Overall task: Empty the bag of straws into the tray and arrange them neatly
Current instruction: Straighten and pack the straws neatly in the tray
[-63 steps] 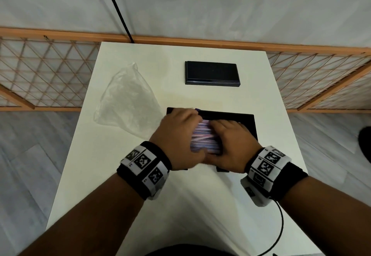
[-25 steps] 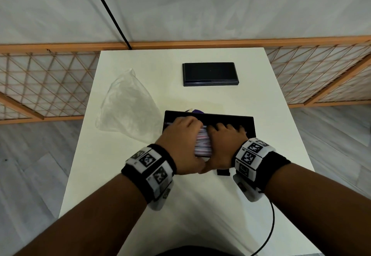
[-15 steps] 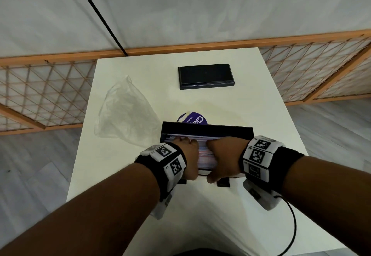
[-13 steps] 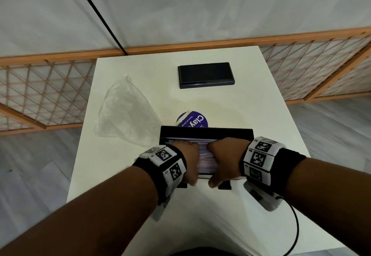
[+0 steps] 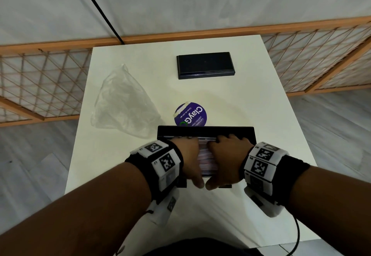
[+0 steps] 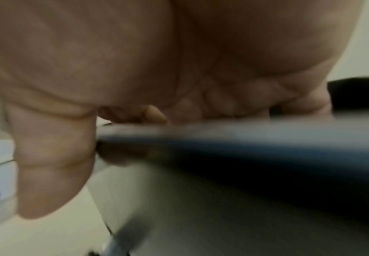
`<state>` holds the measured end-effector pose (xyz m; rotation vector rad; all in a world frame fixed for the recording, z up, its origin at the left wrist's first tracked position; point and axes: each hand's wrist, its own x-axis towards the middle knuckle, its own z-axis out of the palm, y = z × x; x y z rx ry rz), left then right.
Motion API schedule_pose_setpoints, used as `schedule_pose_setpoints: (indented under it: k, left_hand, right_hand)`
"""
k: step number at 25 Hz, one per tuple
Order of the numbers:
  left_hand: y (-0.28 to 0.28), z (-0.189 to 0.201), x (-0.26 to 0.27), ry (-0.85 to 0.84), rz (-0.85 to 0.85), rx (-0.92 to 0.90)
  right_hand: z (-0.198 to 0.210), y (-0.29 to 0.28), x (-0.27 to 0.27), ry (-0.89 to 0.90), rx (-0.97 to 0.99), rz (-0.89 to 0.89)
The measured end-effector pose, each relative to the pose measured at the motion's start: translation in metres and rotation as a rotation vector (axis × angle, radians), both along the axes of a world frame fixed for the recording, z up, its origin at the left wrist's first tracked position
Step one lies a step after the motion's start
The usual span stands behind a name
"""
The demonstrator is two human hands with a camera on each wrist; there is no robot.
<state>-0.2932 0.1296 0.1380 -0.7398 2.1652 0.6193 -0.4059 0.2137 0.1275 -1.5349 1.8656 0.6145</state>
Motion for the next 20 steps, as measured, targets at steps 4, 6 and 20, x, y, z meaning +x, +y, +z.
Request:
schedule_pose_setpoints:
  k: [4, 6, 20]
  left_hand:
    - [0.001, -0.002, -0.011, -0.014, -0.112, -0.068]
    - [0.007, -0.017, -0.008, -0.099, -0.109, -0.067]
    - [0.008, -0.018, 0.010, -0.046, 0.009, -0.061]
  right_hand:
    - [0.004, -0.006, 0.002, -0.064, 0.057, 0.029]
    - [0.001, -0.005, 0.004, -0.013, 0.040, 0.020]
    - [-0.018, 0.015, 0.003, 0.036, -0.112, -0.063]
